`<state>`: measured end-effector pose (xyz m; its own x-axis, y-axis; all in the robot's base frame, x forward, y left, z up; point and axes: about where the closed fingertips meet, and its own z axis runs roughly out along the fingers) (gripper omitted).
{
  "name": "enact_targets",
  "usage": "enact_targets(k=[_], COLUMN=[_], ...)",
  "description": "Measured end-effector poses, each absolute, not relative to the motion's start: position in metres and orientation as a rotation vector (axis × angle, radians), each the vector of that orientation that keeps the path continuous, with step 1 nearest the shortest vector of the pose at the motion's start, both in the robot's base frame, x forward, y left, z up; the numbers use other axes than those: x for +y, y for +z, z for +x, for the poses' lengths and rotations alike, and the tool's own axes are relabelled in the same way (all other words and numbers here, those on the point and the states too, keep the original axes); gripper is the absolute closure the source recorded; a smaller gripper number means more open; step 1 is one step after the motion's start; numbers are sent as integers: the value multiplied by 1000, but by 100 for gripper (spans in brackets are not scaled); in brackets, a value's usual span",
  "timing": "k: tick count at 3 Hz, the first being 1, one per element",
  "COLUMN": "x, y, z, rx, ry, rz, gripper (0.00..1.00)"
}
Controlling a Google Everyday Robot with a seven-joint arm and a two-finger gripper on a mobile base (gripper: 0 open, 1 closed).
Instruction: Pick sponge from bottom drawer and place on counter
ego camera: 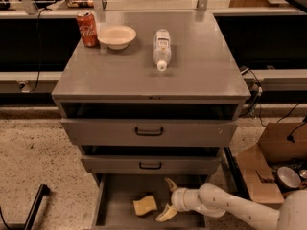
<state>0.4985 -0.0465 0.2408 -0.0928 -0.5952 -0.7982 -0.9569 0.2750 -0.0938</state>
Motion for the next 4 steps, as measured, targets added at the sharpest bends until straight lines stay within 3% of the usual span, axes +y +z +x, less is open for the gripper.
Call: enact_targets(k=[4], x=[-10], y=[190], z=[529], rx=[1783], ry=[620], rz=[-1306], gripper=[0])
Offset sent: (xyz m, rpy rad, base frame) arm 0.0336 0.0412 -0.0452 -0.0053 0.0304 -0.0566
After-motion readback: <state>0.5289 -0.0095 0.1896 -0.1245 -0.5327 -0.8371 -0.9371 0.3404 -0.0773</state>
